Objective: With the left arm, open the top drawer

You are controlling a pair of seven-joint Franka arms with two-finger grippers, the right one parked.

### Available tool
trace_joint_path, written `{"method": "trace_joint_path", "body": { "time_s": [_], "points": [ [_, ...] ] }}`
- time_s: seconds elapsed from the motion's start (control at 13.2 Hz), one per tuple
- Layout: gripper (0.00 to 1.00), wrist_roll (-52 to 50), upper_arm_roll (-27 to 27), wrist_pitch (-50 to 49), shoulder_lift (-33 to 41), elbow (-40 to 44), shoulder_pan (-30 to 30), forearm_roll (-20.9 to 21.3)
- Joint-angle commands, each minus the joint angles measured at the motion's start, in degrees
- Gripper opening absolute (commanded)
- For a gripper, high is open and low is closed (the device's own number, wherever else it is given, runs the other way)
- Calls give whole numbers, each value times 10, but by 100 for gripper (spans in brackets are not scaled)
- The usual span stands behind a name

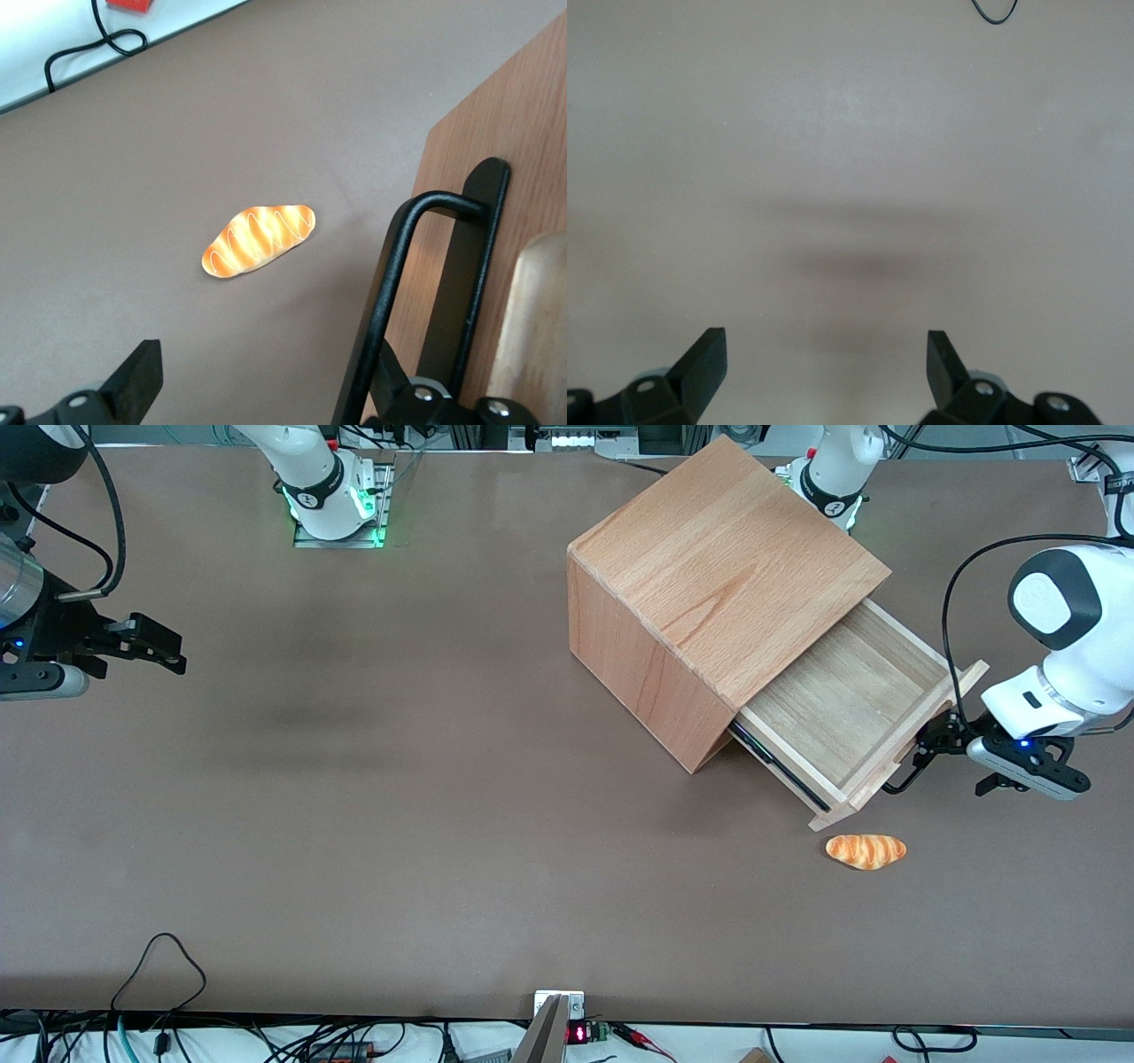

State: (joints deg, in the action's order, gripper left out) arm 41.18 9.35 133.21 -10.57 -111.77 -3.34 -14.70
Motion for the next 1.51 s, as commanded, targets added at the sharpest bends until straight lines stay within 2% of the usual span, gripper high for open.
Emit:
{"method": "trace_joint_path", "body": {
  "time_s": [0.0, 0.6, 0.83, 1.13, 1.43],
  "points": [
    [99, -15, 15, -30, -3, 37, 0, 19],
    [100, -36, 11, -142, 27, 42, 0, 21],
    [100, -63, 9, -181, 42, 55, -1, 60],
    [100, -102, 10, -242, 80, 67, -4, 77],
    [100, -208, 13, -297, 132, 78, -7, 109]
  ]
}}
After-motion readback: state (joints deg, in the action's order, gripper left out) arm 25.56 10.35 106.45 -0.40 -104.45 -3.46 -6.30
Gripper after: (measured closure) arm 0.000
